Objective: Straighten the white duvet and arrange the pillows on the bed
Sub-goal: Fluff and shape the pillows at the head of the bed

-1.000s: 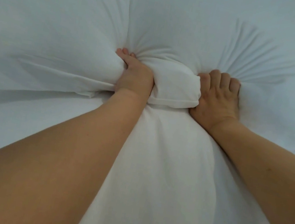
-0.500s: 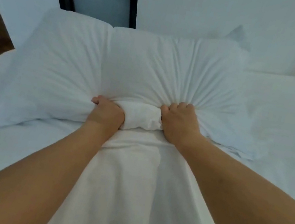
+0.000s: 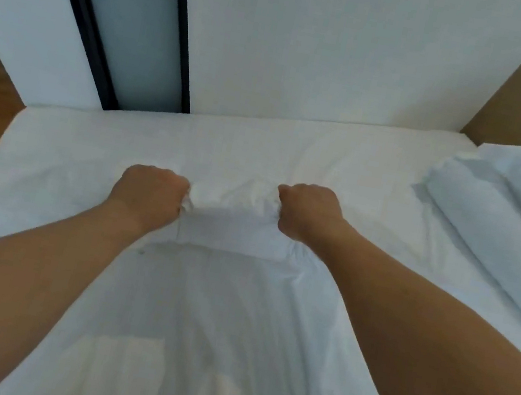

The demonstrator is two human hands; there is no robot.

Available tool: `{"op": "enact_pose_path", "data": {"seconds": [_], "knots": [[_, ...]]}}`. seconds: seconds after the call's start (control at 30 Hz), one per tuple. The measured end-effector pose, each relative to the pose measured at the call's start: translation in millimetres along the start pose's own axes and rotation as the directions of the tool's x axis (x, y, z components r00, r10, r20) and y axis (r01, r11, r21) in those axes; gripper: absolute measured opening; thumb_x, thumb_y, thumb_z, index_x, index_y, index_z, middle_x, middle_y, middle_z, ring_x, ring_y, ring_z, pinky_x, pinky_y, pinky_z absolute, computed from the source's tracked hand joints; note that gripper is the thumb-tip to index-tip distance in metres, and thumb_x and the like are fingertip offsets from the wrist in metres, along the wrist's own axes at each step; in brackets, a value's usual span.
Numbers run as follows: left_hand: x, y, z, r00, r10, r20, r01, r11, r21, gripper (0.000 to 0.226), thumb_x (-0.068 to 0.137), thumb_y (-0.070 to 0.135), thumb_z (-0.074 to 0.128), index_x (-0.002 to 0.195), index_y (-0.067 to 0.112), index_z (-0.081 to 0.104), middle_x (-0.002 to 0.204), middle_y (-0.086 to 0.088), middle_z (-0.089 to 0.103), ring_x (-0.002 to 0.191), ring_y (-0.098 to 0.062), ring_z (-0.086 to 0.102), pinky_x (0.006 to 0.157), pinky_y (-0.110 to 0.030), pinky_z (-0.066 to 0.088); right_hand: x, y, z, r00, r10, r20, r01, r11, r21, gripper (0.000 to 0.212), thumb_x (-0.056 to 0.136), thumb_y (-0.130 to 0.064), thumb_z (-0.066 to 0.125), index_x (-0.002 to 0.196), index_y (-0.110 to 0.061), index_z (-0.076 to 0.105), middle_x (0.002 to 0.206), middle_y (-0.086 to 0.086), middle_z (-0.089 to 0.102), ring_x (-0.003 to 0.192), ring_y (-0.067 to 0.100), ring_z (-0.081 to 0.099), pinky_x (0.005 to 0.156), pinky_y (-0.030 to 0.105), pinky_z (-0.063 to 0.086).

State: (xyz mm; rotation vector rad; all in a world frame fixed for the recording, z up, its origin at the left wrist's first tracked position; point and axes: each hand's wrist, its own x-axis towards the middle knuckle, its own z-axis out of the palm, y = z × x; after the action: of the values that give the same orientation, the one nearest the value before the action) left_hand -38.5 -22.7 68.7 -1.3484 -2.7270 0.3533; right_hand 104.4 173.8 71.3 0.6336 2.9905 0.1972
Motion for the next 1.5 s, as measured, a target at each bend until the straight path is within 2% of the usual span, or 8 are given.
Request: {"op": "enact_pose_path", "data": {"seconds": [0.1,0.2,0.37,0.57,0.77,1.07,1.27,1.5], "knots": [[-13.1,12.6,-122.8,0.999,0.038,-0.006,-0.038,0.999,-0.014,0.018,0.091,0.022,0.049,0.099,0.022,0.065,0.098,0.001,0.066,0.079,-0.018,0.059,0.055,-0.025,0.031,-51.8,47.7,-119.1,0.997,0.060,-0.039,-0.060,0.998,-0.001,0.022,0.080,-0.017,0.050,0.100,-0.018,0.061,0.096,0.006,0.067,0.088,0.030,0.065,0.066,0.030,0.039],[-39.6,47.7,-215.1,0.993,0.119,-0.014,-0.120,0.986,-0.112,0.017,0.086,0.024,0.052,0.095,0.022,0.066,0.095,0.000,0.068,0.084,-0.021,0.065,0.061,-0.025,0.036,-137.8,90.5,-207.2,0.986,0.166,-0.014,-0.165,0.986,0.040,0.019,0.080,-0.020,0.052,0.097,-0.016,0.061,0.095,0.007,0.067,0.089,0.031,0.065,0.066,0.032,0.036],[-106.3,120.5,-356.6,0.901,0.433,0.035,-0.428,0.898,-0.107,0.015,0.086,0.027,0.053,0.095,0.028,0.064,0.096,0.006,0.068,0.090,-0.018,0.066,0.068,-0.025,0.043,-305.3,134.2,-303.5,0.900,0.399,0.178,-0.422,0.899,0.117,0.020,0.081,-0.021,0.053,0.100,-0.018,0.059,0.094,0.004,0.064,0.088,0.028,0.064,0.066,0.031,0.037],[-117.8,218.9,-474.1,0.779,0.626,-0.042,-0.627,0.779,-0.029,0.016,0.085,0.021,0.052,0.093,0.028,0.065,0.091,0.004,0.067,0.085,-0.020,0.065,0.063,-0.025,0.036,-419.9,205.9,-357.6,0.739,0.637,0.219,-0.671,0.724,0.161,0.028,0.081,-0.024,0.052,0.108,-0.023,0.054,0.104,-0.001,0.063,0.097,0.024,0.062,0.072,0.031,0.041],[-115.0,337.6,-530.9,0.710,0.698,-0.095,-0.701,0.713,0.000,0.015,0.084,0.016,0.051,0.084,0.029,0.058,0.090,0.004,0.066,0.086,-0.021,0.064,0.063,-0.026,0.034,-496.0,294.6,-354.1,0.643,0.705,0.300,-0.766,0.601,0.230,0.025,0.081,-0.023,0.051,0.107,-0.024,0.050,0.107,-0.001,0.062,0.098,0.023,0.061,0.069,0.029,0.037],[-64.5,466.9,-588.9,0.721,0.669,-0.179,-0.664,0.742,0.098,0.022,0.089,0.020,0.051,0.104,0.026,0.065,0.096,0.002,0.068,0.091,-0.021,0.066,0.067,-0.026,0.036,-533.6,442.6,-362.5,0.652,0.687,0.321,-0.751,0.526,0.400,0.029,0.082,-0.027,0.057,0.111,-0.026,0.053,0.109,-0.003,0.062,0.100,0.021,0.060,0.072,0.029,0.042],[30.5,553.5,-622.0,0.732,0.647,-0.214,-0.646,0.759,0.083,0.023,0.088,0.013,0.048,0.104,0.020,0.062,0.098,0.000,0.065,0.088,-0.023,0.063,0.065,-0.029,0.037,-494.0,564.9,-369.0,0.601,0.706,0.375,-0.741,0.316,0.592,0.021,0.075,-0.021,0.066,0.095,-0.020,0.060,0.075,0.001,0.067,0.054,0.018,0.061,0.051,0.027,0.051],[196.2,659.3,-679.6,0.669,0.578,-0.469,-0.674,0.737,-0.053,0.021,0.090,0.012,0.051,0.106,0.016,0.063,0.097,-0.006,0.066,0.093,-0.030,0.062,0.070,-0.034,0.044,-414.9,728.6,-393.3,0.571,0.784,0.244,-0.706,0.318,0.633,0.029,0.063,-0.019,0.066,0.093,-0.021,0.065,0.085,0.002,0.069,0.080,0.021,0.065,0.077,0.033,0.055]]}}
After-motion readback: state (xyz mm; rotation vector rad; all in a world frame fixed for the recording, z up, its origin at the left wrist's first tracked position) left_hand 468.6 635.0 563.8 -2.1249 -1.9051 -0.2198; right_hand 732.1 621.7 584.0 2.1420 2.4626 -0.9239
